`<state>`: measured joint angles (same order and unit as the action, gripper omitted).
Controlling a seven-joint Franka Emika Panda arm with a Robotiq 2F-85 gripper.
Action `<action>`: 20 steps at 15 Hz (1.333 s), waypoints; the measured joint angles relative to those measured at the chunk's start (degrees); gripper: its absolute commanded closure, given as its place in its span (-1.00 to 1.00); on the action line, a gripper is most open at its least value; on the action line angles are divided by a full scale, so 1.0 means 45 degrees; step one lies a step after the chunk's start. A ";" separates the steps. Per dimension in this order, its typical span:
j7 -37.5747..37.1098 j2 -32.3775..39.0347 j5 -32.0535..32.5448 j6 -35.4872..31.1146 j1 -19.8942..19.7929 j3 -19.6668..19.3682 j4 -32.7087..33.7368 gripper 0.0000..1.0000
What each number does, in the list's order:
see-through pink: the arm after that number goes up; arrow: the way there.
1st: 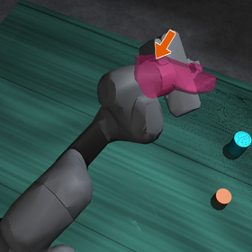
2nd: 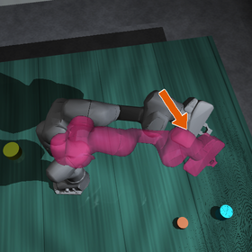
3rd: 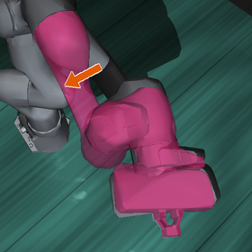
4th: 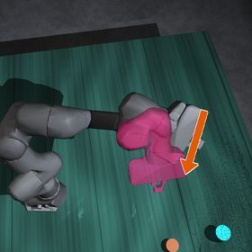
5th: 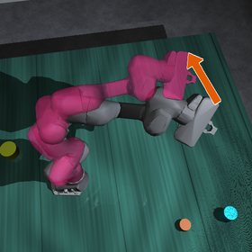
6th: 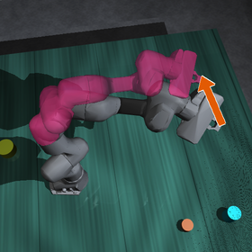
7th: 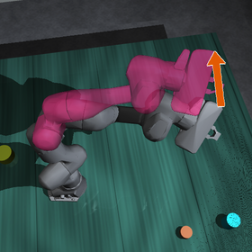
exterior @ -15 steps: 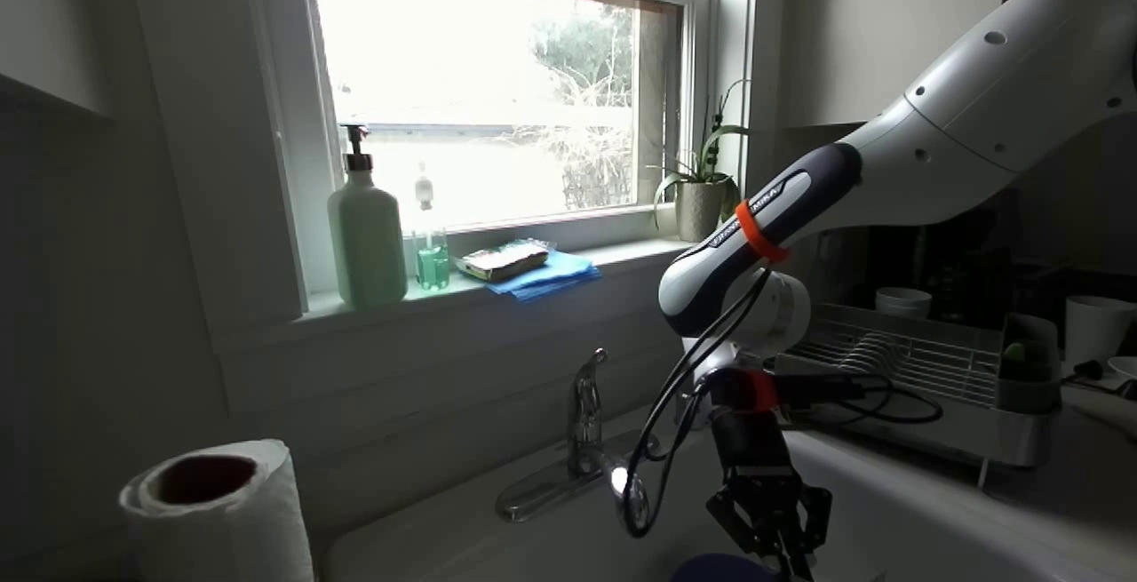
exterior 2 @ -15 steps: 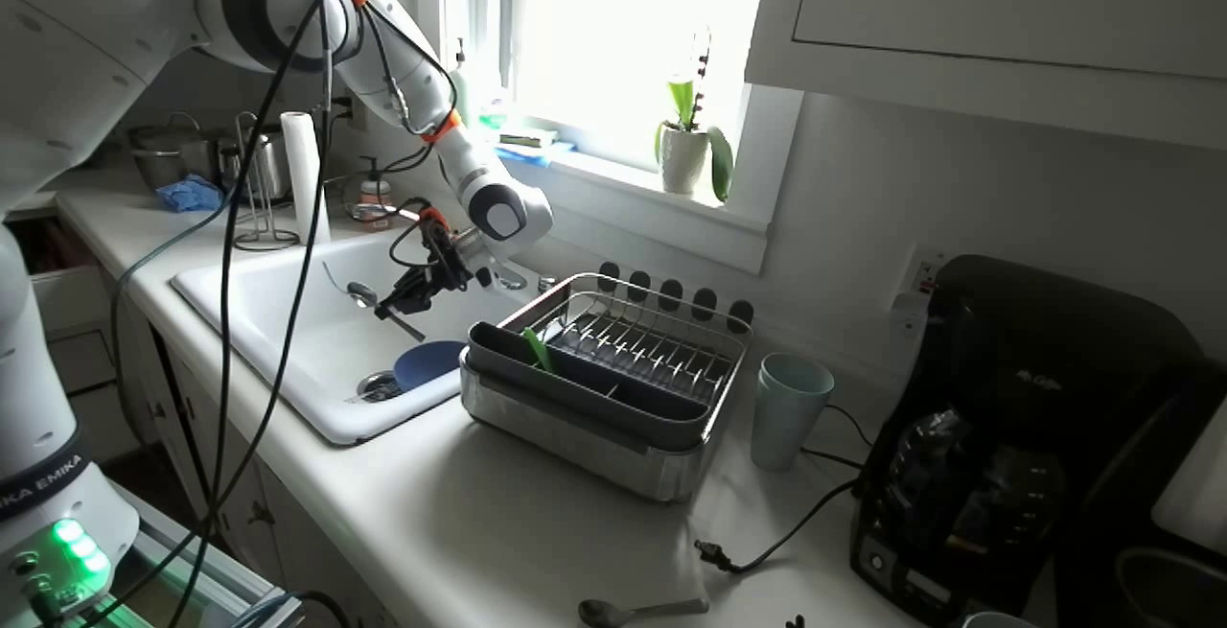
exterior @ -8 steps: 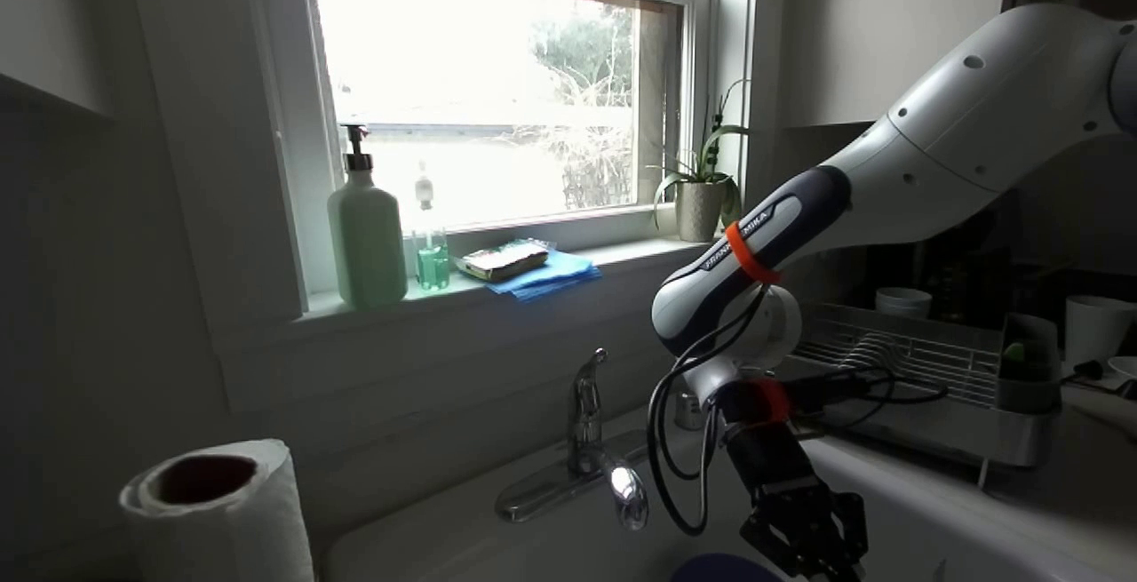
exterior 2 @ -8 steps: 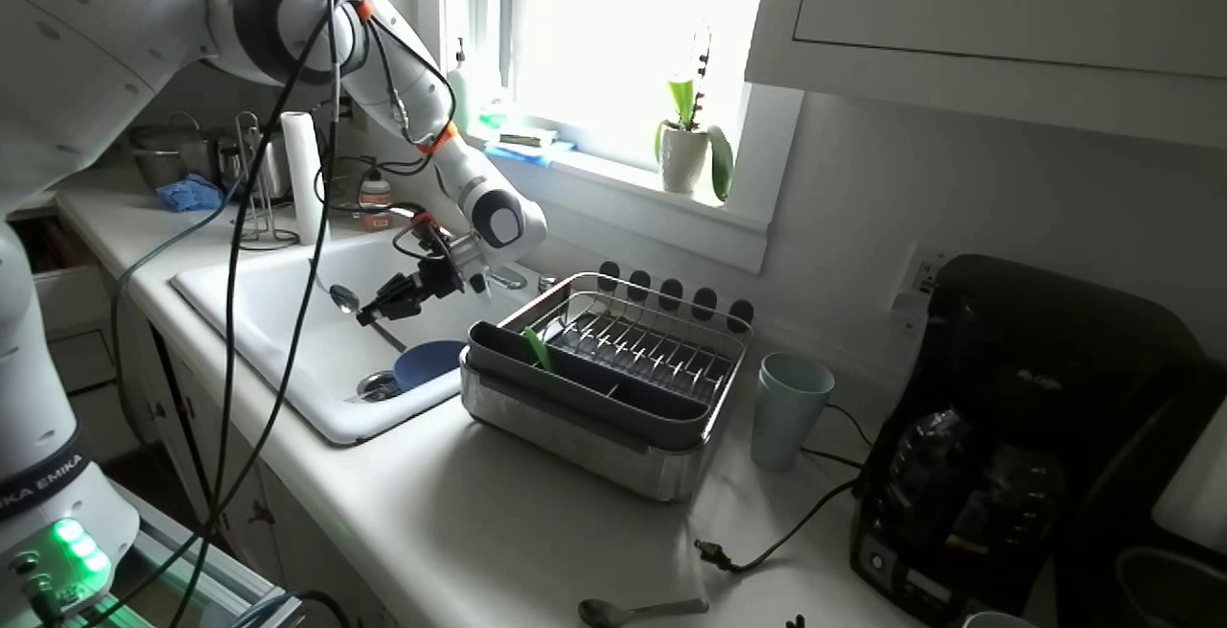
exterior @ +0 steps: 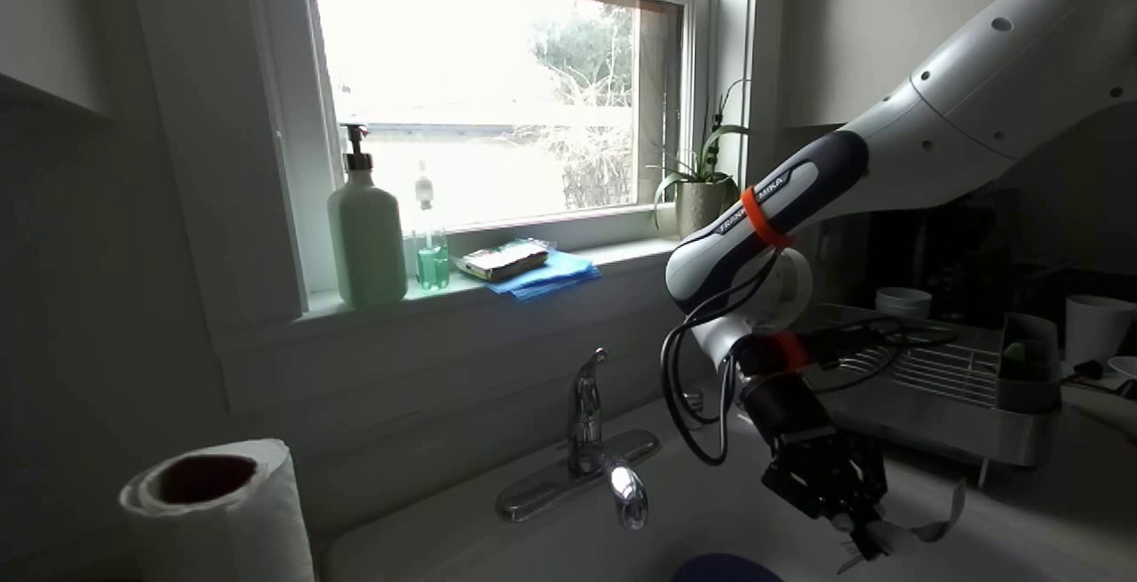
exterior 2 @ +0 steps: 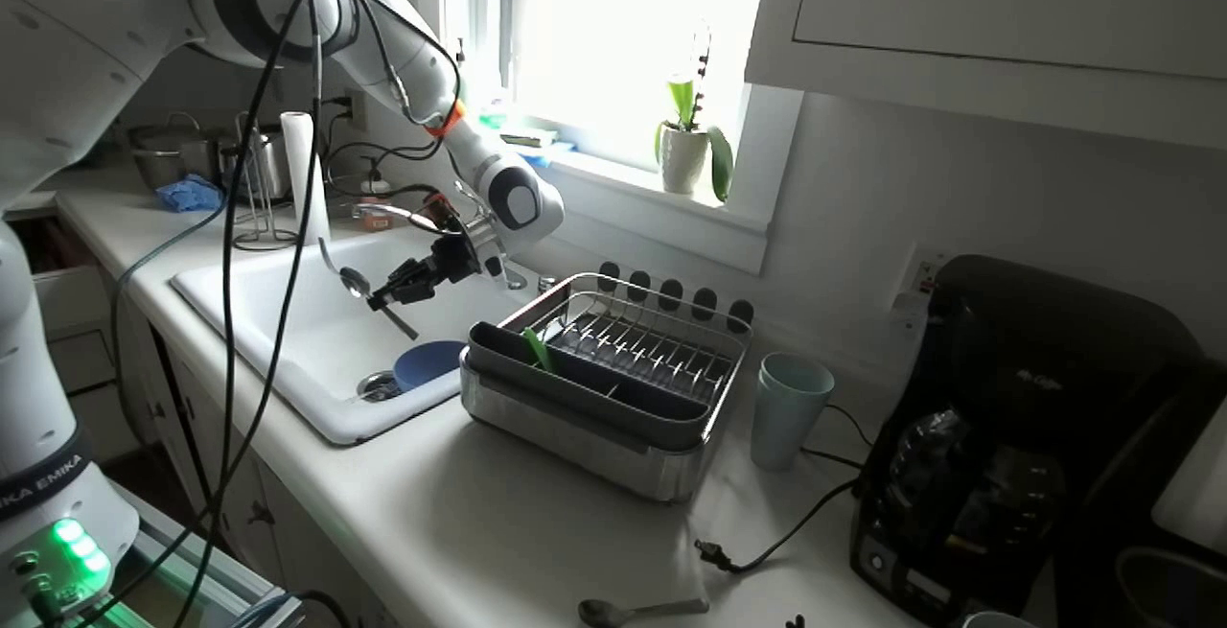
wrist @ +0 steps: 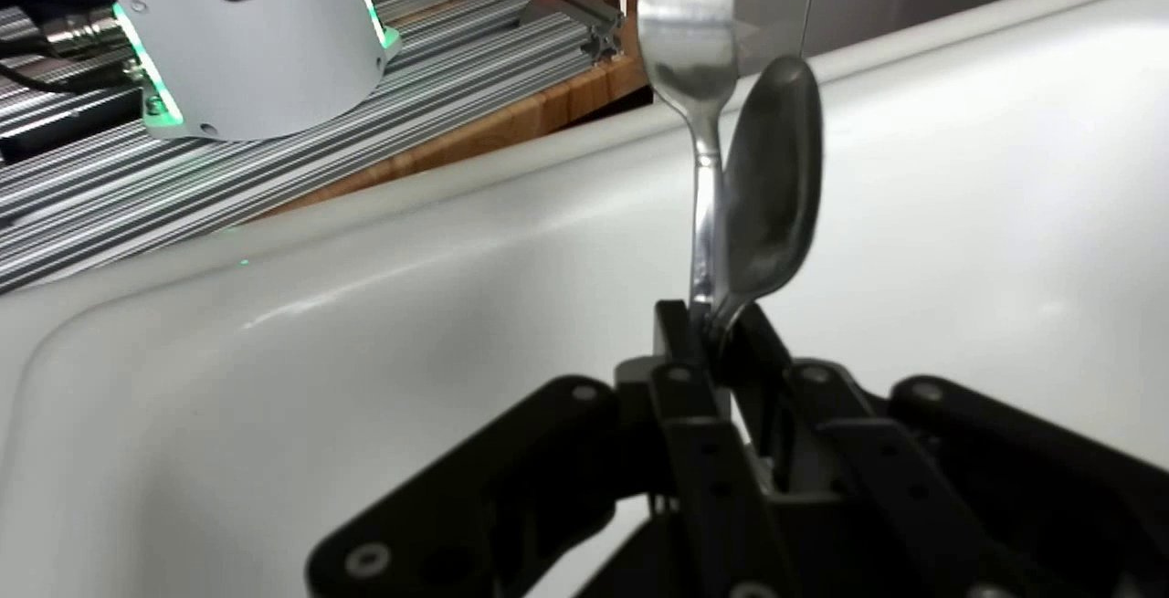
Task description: Pick up the silver fork and silver spoon together from the blue bowl and put them in the dish rack, pick up the blue bowl from the sink and put it in the dish rack
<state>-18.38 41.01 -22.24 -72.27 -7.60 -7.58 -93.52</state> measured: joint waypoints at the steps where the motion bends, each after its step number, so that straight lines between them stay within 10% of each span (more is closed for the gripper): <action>1: 0.0150 -0.0221 0.0000 0.0295 -0.0093 -0.0102 -0.0008 0.93; 3: 0.0479 -0.0678 0.0000 0.0808 -0.0328 -0.0286 -0.0047 0.71; 20: 0.0734 -0.3591 -0.0674 0.2031 -0.1321 -0.1281 -0.1014 0.93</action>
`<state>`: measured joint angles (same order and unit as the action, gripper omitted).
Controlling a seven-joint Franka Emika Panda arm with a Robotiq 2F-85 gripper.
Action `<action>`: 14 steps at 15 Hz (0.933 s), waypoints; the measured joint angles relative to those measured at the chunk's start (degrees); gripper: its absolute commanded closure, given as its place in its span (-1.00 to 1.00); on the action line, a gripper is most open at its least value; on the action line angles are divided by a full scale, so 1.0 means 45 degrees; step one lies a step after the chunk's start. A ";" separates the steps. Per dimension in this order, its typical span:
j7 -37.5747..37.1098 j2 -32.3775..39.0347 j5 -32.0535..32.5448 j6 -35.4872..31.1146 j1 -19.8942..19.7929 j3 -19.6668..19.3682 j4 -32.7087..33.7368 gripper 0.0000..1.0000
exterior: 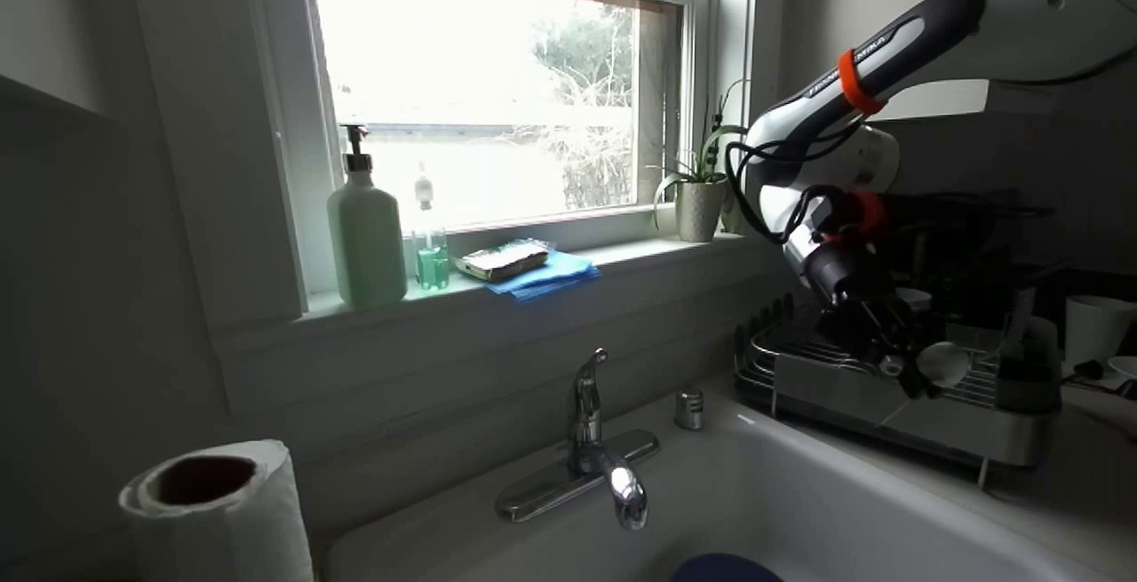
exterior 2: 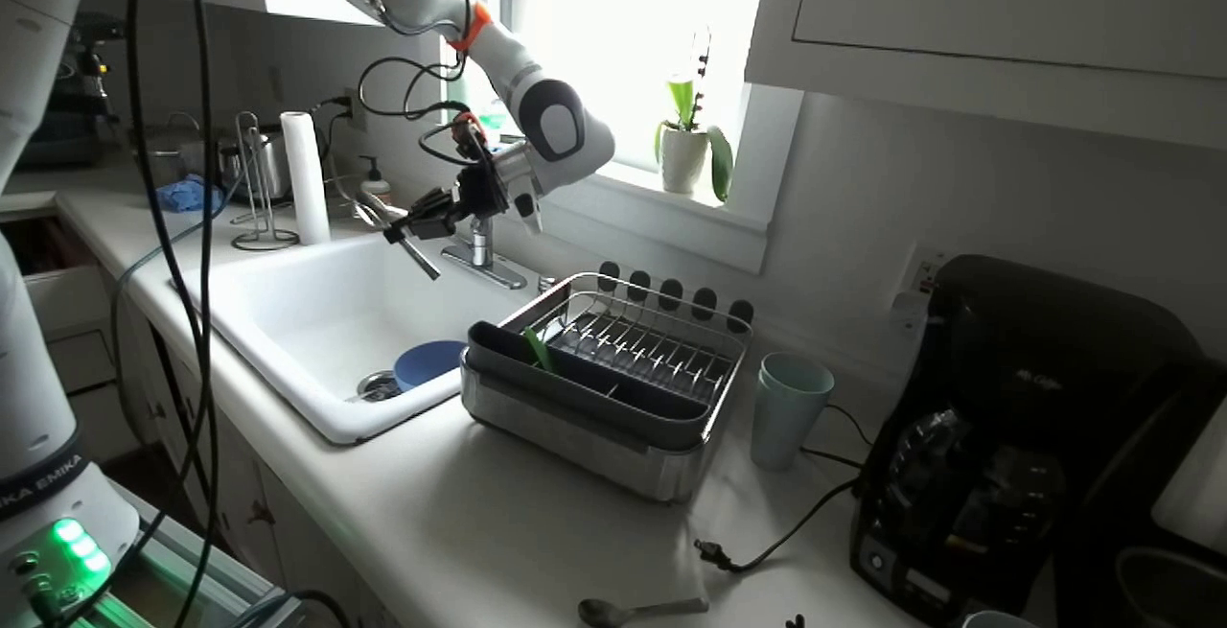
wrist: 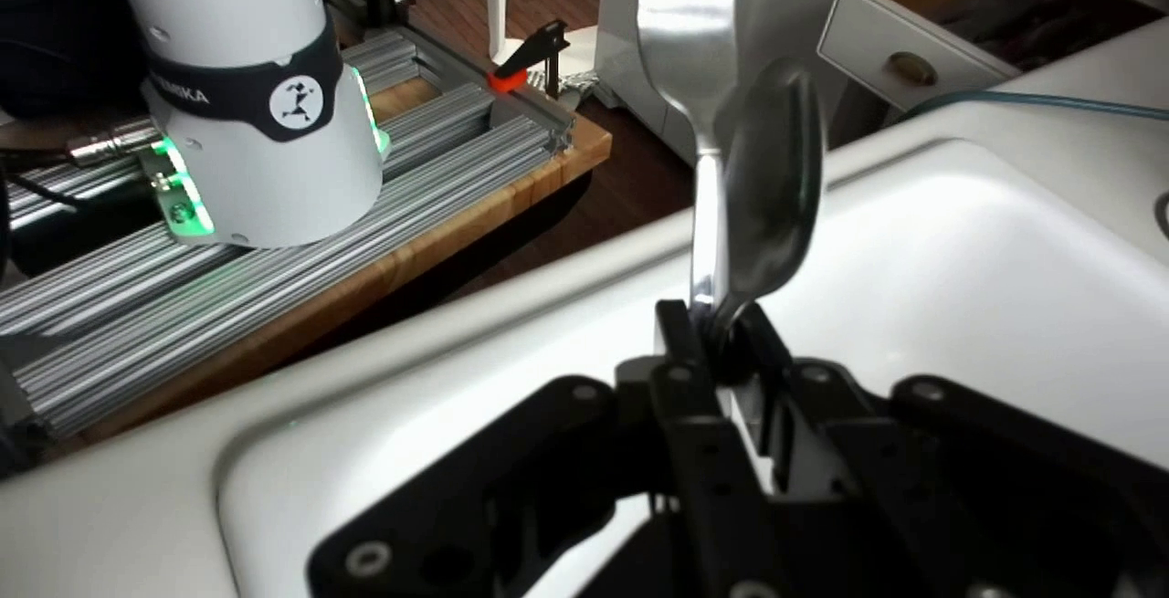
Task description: Pick up the silver fork and silver spoon together from the blue bowl and put them in the dish rack, pick up the blue bowl from the sink and put it in the dish rack
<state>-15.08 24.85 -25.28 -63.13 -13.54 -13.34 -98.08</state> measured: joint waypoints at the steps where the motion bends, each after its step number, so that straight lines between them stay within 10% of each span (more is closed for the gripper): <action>1: -0.0044 -0.0225 -0.0004 0.0268 -0.0138 -0.0149 -0.0082 0.93; 14: -0.0917 -0.0914 -0.0189 0.1723 -0.1896 -0.2028 -0.0150 0.71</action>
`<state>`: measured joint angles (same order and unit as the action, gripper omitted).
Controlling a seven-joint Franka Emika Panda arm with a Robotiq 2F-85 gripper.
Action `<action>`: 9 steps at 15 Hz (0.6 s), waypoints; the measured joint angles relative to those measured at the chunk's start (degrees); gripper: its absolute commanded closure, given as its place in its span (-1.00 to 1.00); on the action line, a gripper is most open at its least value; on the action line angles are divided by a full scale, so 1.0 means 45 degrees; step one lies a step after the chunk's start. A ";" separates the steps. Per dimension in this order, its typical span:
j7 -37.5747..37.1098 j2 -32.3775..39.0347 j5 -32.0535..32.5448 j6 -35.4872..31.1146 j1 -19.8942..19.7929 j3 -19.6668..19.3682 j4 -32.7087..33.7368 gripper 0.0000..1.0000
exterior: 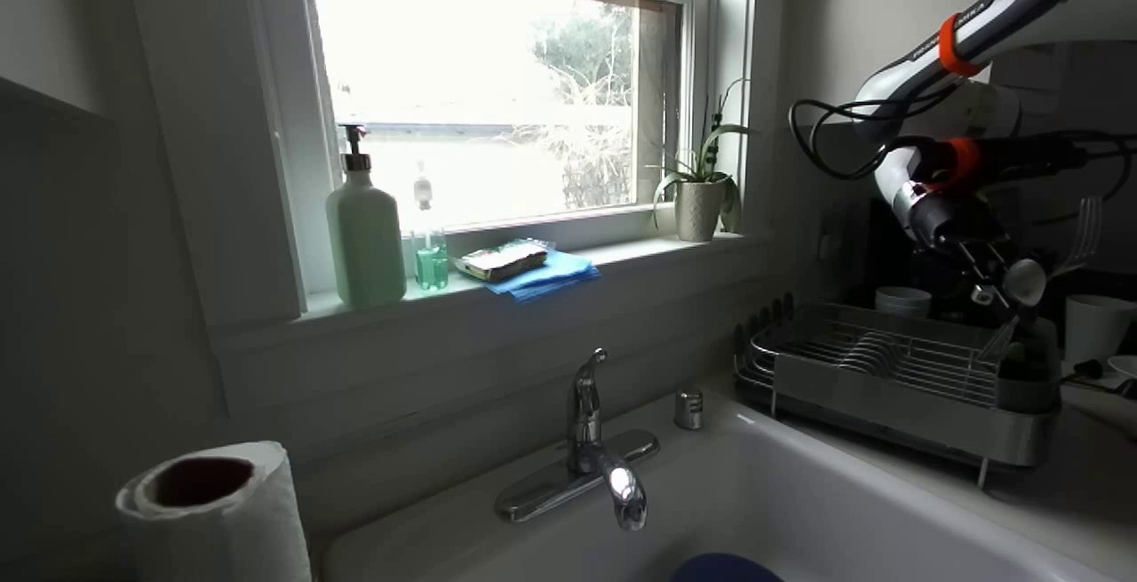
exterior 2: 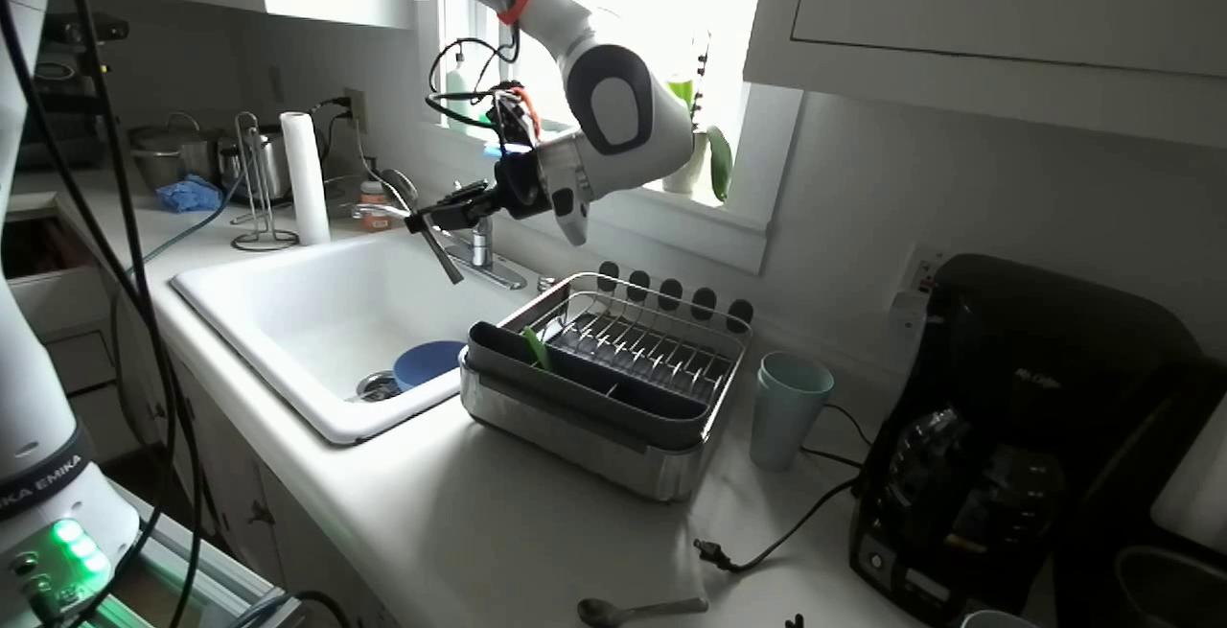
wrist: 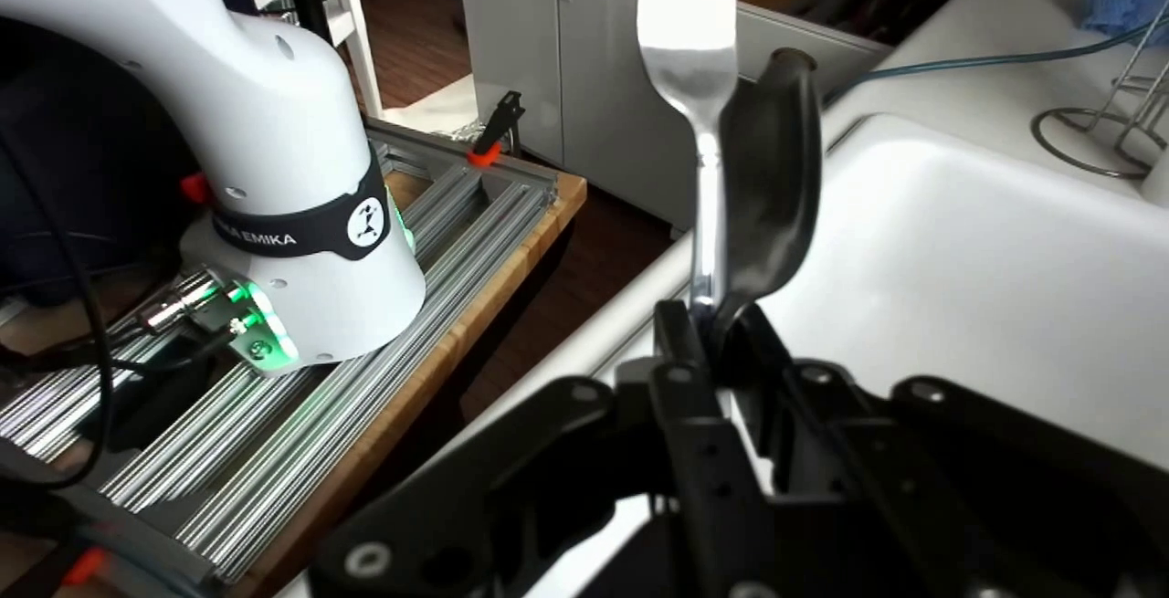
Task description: Pick up the silver fork and silver spoon together from the blue bowl and put them in the dish rack, pick up the blue bowl from the sink and put it in the dish rack
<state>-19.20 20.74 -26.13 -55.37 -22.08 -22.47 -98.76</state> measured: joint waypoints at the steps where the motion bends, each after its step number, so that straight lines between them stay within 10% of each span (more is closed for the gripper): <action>1: 0.0000 0.0001 0.0000 0.0008 0.0009 0.0008 0.0000 0.71; 9: -0.0146 0.0319 0.0033 -0.0119 -0.0116 -0.0138 0.0098 0.93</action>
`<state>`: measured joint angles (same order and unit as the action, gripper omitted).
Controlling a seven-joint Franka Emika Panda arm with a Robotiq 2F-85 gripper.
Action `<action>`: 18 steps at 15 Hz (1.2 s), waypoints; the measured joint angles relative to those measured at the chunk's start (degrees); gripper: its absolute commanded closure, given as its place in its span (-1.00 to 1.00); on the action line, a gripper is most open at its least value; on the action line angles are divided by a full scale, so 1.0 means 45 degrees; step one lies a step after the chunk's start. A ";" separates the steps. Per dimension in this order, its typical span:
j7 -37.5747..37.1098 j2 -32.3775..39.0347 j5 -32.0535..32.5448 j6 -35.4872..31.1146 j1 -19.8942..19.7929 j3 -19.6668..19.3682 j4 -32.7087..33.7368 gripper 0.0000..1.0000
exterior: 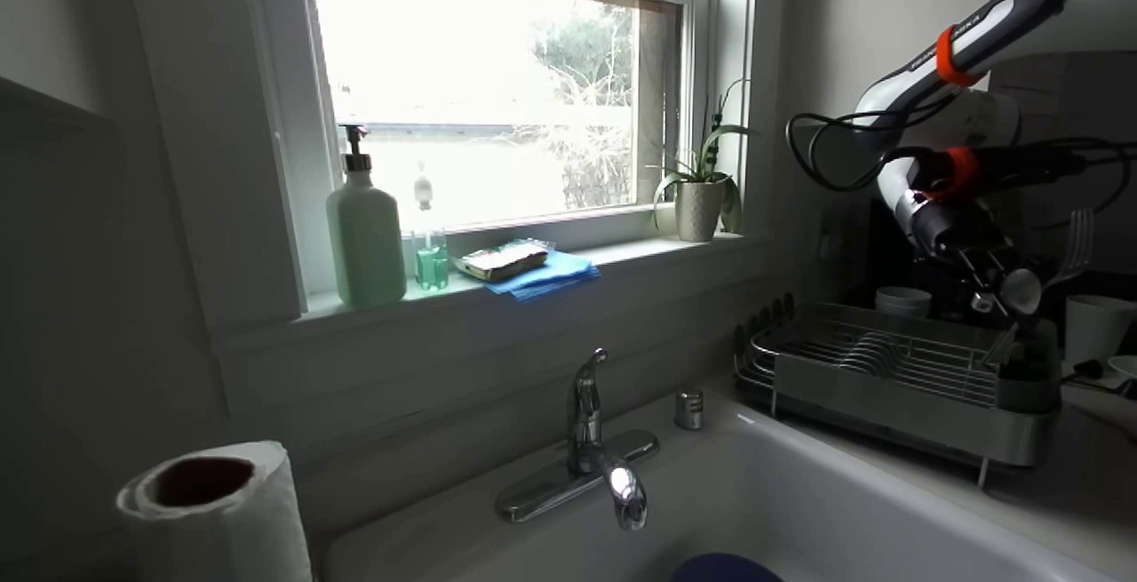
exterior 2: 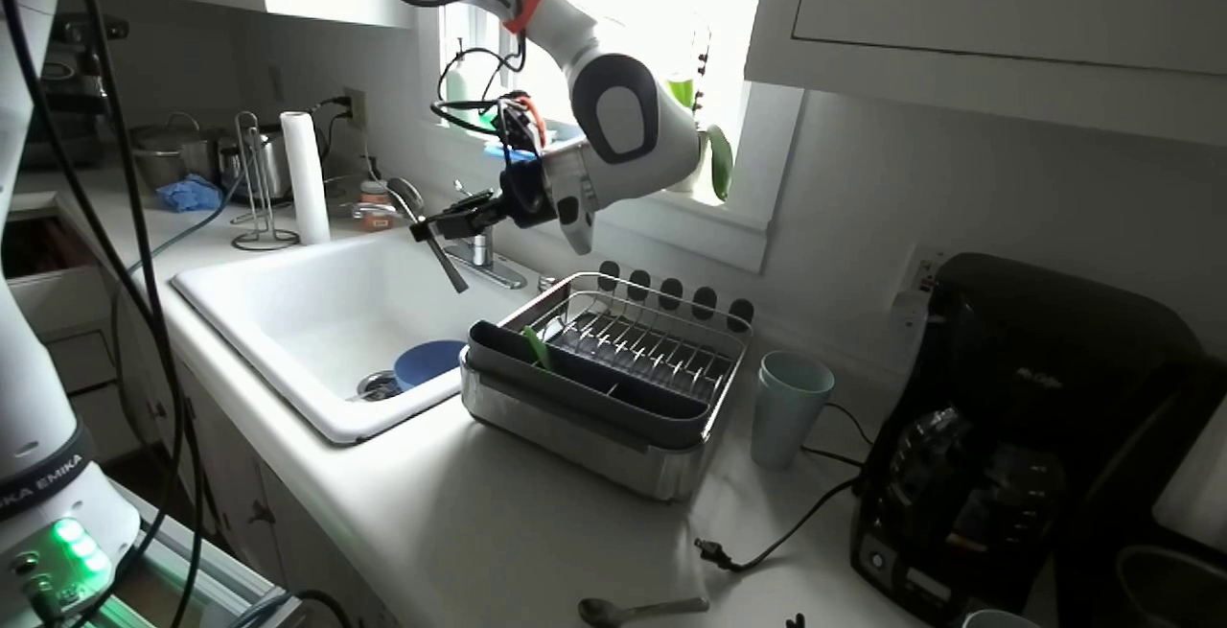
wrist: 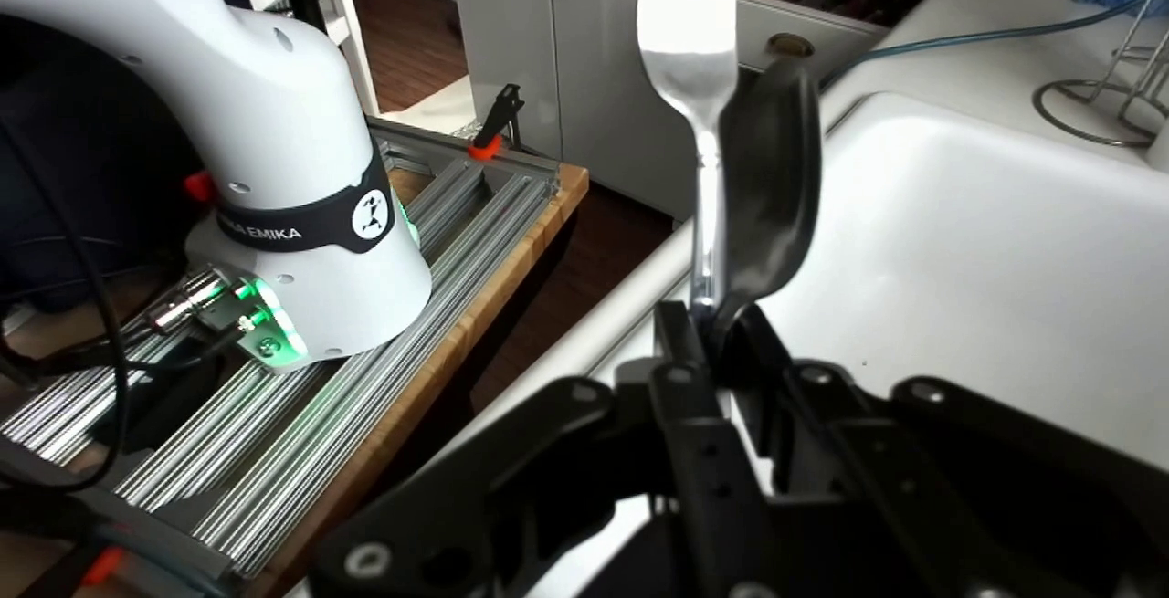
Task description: Pick up the silver fork and silver spoon together from the blue bowl and put them in the dish rack, pick up the blue bowl from the sink and put it in the dish rack
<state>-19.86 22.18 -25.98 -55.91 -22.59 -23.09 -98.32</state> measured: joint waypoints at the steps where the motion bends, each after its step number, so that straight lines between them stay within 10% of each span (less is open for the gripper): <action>1: 0.0002 0.0086 0.0002 0.0012 -0.0100 -0.0061 0.0040 0.93; 18: 0.0256 0.2240 0.0344 0.1184 -0.1569 -0.0391 0.2388 0.93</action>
<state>-18.71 32.26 -24.43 -50.58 -29.66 -24.85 -87.57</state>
